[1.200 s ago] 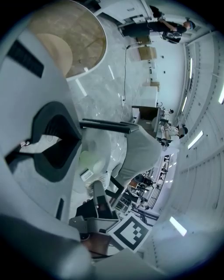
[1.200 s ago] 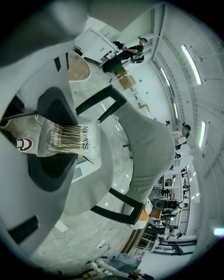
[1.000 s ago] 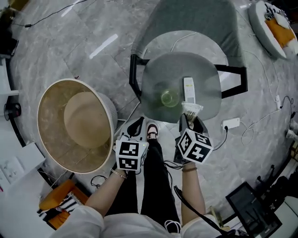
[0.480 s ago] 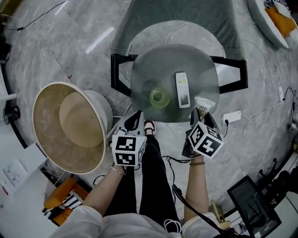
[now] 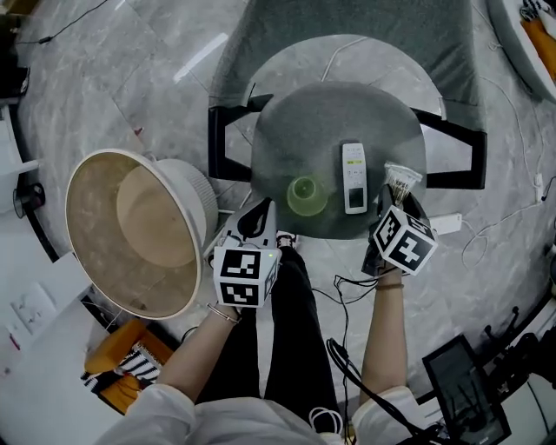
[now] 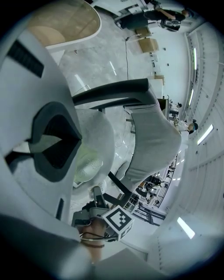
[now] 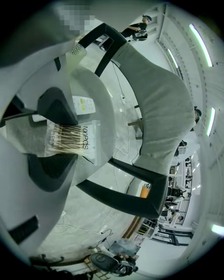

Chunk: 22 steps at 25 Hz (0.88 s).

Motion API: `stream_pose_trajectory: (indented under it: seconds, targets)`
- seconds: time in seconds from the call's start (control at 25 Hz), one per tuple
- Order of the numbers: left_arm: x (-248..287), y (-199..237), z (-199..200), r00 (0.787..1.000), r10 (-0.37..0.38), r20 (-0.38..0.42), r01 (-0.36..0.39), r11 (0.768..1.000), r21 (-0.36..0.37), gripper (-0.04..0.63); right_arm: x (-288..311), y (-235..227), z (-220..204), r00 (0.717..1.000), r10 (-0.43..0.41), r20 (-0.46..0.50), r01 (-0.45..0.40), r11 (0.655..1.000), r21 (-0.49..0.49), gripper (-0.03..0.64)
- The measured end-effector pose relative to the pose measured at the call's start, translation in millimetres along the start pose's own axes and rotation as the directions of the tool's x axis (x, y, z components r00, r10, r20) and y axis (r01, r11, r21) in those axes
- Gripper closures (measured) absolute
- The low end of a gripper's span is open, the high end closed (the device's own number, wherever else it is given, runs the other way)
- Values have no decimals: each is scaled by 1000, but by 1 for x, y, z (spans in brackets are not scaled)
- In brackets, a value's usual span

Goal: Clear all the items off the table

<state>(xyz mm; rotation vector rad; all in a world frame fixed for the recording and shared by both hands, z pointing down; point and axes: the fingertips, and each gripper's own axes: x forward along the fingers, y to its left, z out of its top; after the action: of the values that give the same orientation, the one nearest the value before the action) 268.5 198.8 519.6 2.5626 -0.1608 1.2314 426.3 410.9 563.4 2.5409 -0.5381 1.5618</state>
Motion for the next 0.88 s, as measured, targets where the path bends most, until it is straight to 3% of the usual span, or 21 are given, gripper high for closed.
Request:
stream_pose_trajectory:
  seconds: [0.48,0.88]
  targets:
    - [15,2,2,999,-18,-29,18,1000,11,594,41,-5,6,999,-24,-32,24,1000,-6,397]
    - [12,5,5,999,-29,-23,29,1000,8,594,38,-4,14,999,-51,-12,51,999,-7,370]
